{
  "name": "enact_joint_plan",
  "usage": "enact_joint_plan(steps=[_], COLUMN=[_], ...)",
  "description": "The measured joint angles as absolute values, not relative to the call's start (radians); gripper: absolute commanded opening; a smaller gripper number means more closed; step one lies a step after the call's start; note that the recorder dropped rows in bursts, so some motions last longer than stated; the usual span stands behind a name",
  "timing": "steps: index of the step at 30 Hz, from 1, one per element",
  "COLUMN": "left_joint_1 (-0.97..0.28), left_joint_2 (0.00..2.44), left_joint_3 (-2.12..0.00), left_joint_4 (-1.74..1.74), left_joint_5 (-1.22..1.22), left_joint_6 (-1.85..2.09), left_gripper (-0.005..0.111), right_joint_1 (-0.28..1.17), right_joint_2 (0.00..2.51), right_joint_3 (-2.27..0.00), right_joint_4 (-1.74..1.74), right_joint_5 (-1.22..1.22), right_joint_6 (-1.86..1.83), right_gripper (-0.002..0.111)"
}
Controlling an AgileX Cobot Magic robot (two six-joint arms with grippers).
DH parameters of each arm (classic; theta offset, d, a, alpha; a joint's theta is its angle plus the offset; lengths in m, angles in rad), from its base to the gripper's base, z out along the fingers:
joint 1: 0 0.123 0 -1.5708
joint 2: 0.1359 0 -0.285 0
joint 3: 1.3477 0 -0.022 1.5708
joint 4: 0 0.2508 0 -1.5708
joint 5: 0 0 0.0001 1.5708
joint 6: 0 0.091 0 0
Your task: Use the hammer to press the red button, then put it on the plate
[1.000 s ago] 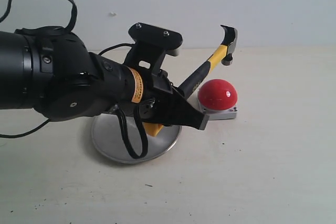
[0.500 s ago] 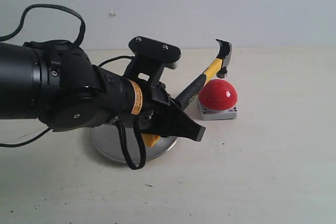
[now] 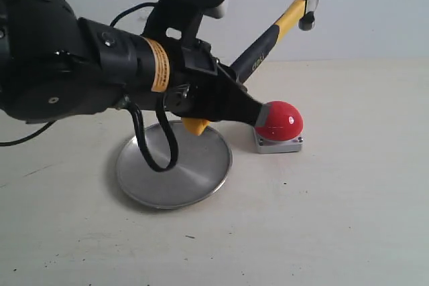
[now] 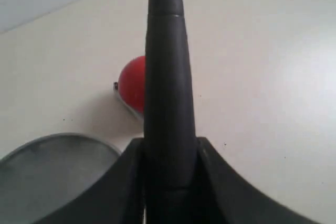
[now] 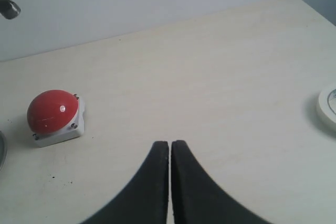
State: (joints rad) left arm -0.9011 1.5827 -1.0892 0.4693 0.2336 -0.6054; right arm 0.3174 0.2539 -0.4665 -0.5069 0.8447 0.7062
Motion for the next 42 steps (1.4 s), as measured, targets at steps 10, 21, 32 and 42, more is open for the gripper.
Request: enact_joint_plan(steps=[10,21,32,42], left_joint_1=[-0.91,-0.858,-0.738,-0.674], left_joint_2=[1.732,1.521,1.405,1.36], left_joint_3=[-0.928,-1.067,-0.766,-0.453], left_joint_4=[0.458,0.455,0.385,0.301], left_joint_5=[0.186,0.119,-0.181,-0.73], left_joint_6=[-0.715,-0.746,-1.046,-1.182], left_gripper=[0.0,0.0,0.0,0.0], right_joint_1=[0.317,0.317,0.317,0.317], right_joint_2=[0.254,0.254,0.254,0.254], right_joint_3=[-0.467,-0.462,-0.462,-0.462], right_joint_4=[-0.507,-0.507,-0.507,-0.507], right_joint_5=[0.843,0.834,0.83,0.826], right_joint_6=[0.706,0.706,0.706,0.706], right_gripper=[0.003,0.003,0.003,0.003])
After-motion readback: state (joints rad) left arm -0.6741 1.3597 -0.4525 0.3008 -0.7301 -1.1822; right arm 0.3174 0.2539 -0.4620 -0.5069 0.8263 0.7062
